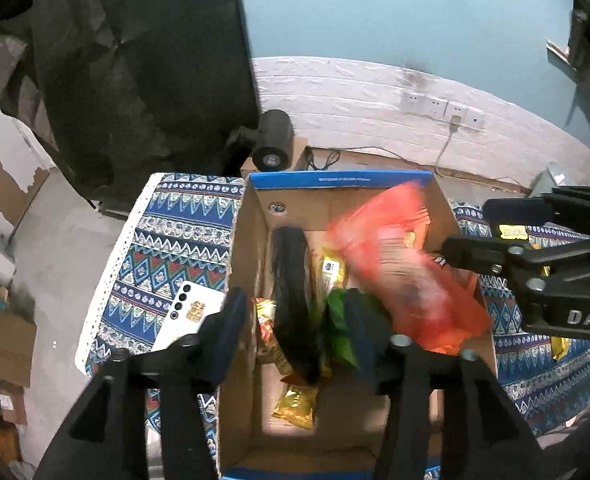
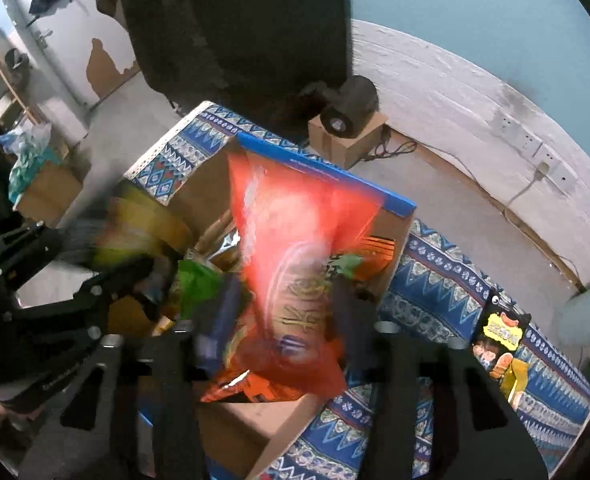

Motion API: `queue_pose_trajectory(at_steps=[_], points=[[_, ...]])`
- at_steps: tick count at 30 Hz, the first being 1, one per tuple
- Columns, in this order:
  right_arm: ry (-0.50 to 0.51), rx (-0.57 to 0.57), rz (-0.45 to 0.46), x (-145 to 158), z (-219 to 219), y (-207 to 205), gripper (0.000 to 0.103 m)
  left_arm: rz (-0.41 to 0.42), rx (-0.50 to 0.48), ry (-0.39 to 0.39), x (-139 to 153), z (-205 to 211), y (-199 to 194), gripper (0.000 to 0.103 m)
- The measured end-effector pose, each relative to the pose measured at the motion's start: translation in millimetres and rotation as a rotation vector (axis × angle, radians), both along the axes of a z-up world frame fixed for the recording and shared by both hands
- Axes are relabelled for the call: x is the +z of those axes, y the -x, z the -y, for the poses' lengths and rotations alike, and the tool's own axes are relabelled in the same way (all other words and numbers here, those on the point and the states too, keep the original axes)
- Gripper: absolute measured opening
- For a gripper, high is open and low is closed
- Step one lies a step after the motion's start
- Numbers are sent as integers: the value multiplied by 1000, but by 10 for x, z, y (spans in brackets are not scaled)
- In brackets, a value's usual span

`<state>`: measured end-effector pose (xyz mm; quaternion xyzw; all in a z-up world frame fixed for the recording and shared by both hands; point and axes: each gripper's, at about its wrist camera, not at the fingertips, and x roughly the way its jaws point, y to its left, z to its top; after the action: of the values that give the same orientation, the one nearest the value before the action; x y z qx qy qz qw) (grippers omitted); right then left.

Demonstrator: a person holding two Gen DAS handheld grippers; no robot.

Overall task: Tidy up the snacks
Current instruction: 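Open both tools to drop the black bag and orange bag into the box, then move both open tools over the last yellow bar and black bag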

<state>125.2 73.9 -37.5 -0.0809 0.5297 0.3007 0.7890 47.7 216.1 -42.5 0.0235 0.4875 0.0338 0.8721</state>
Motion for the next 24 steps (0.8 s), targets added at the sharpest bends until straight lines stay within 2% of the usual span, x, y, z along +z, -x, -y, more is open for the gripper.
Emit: queue_pose_trajectory(at_steps=[1,4,8,12,24], points=[[-7,-5,5,22,23,5,63,6,6,-6,22,1,6,64],[-11,-17,14,86,90,6,64,17,9,2,67,2,24,69],[-16,-43,26,166,258,22,71,29,-11,27,148,83,67,69],[0,-65,31,184,437,50,72,45,-46,15,215,230,99,74],[40,-134,40,207,1101,197,72,46,-164,-18,277,813,132,78]])
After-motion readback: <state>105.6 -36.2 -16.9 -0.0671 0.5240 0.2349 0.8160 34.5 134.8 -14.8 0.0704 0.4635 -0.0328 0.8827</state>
